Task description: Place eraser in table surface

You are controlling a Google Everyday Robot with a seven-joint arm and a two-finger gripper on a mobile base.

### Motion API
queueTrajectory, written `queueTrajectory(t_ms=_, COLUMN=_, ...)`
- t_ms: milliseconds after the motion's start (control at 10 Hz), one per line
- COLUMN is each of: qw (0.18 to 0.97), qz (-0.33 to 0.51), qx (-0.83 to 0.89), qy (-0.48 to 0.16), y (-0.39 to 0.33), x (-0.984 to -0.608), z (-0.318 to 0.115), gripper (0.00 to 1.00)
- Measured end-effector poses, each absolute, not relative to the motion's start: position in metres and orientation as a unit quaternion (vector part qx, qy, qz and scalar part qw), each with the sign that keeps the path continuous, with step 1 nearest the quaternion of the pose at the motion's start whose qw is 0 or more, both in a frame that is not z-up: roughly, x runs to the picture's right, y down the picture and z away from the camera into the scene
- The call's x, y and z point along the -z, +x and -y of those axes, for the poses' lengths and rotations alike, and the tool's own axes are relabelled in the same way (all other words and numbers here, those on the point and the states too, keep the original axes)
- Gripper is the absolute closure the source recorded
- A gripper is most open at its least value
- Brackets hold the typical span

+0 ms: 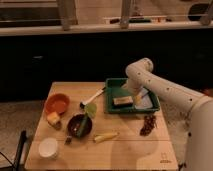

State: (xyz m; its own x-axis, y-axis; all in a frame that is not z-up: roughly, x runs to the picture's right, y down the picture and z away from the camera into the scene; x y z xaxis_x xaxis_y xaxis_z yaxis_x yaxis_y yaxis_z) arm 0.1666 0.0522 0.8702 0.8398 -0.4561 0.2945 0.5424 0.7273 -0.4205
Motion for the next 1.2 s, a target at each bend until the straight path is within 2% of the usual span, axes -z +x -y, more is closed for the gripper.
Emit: queueTrajectory(t_ms=1200, qw=0.935, qz=0.082, qx=0.189, qy=-0.29, y=0.142, x=-0.921, z=-0.083, gripper=0.2)
